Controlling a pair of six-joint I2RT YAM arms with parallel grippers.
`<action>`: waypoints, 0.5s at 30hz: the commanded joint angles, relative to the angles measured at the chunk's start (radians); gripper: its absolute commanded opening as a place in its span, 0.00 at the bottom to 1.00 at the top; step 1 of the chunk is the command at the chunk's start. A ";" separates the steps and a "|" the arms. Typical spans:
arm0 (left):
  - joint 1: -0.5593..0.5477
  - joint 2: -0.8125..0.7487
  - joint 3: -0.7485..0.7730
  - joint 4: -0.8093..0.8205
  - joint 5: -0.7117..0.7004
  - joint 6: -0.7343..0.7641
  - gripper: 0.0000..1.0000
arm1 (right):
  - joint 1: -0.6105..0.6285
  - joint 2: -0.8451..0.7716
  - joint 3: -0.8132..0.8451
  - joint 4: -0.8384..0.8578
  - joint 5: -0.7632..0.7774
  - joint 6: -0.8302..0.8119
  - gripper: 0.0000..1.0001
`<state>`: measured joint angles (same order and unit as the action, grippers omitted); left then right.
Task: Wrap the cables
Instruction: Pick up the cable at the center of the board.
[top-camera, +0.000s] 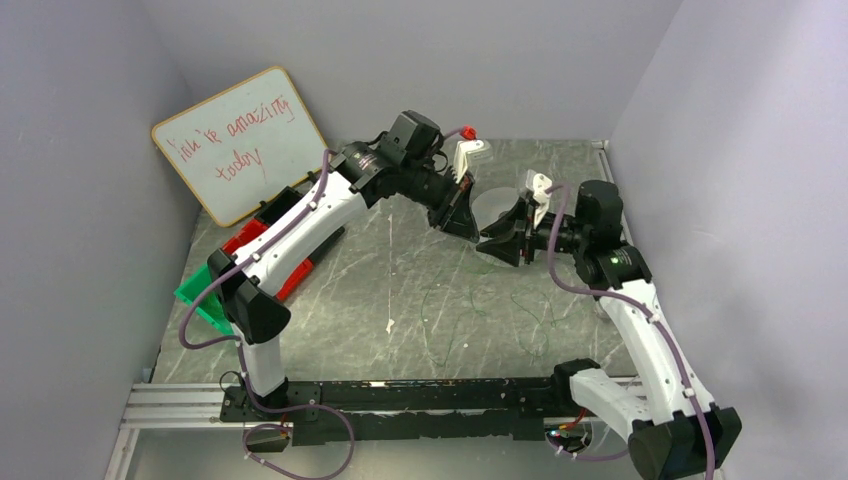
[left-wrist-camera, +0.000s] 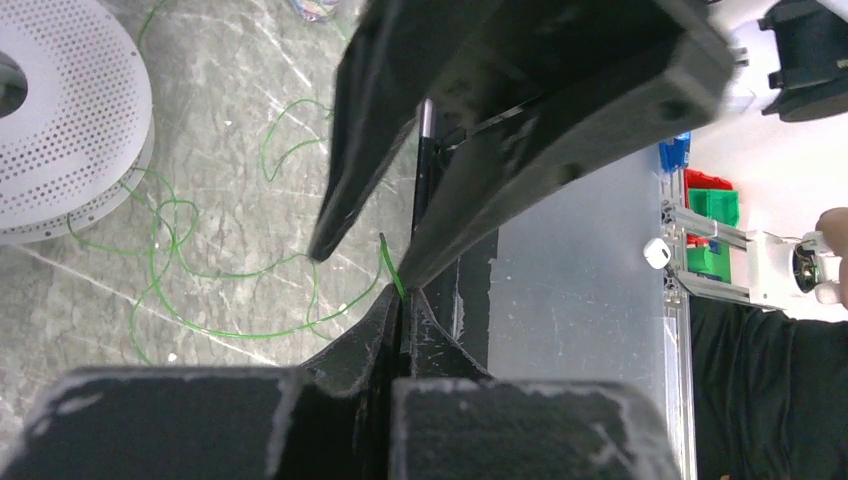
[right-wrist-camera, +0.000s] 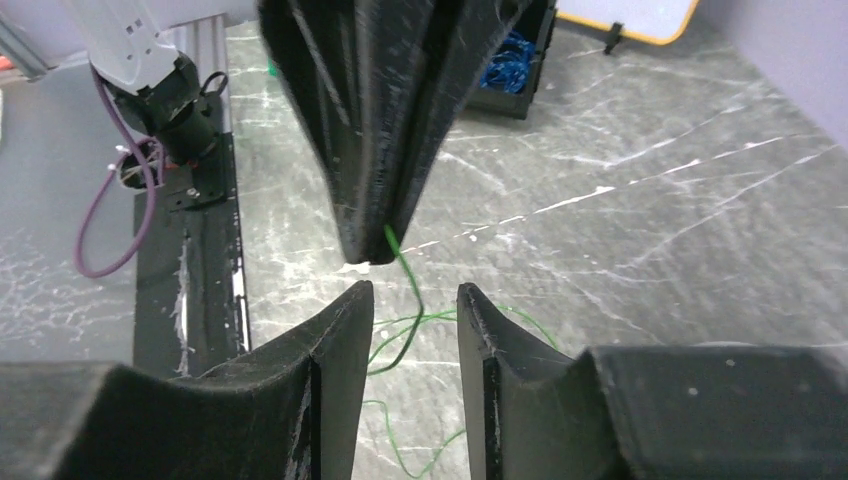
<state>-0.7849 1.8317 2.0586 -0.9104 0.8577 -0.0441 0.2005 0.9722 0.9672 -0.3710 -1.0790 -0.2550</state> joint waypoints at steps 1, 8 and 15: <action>0.020 -0.038 -0.030 0.057 -0.016 -0.020 0.03 | -0.035 -0.079 -0.012 0.032 0.005 -0.042 0.41; 0.045 -0.045 -0.040 0.073 -0.005 -0.039 0.03 | -0.050 -0.100 -0.023 0.049 0.023 -0.043 0.44; 0.045 -0.042 -0.048 0.080 0.019 -0.043 0.03 | -0.050 -0.086 -0.087 0.216 0.062 0.059 0.44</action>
<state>-0.7383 1.8297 2.0151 -0.8722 0.8413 -0.0727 0.1535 0.8814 0.9016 -0.2916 -1.0401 -0.2470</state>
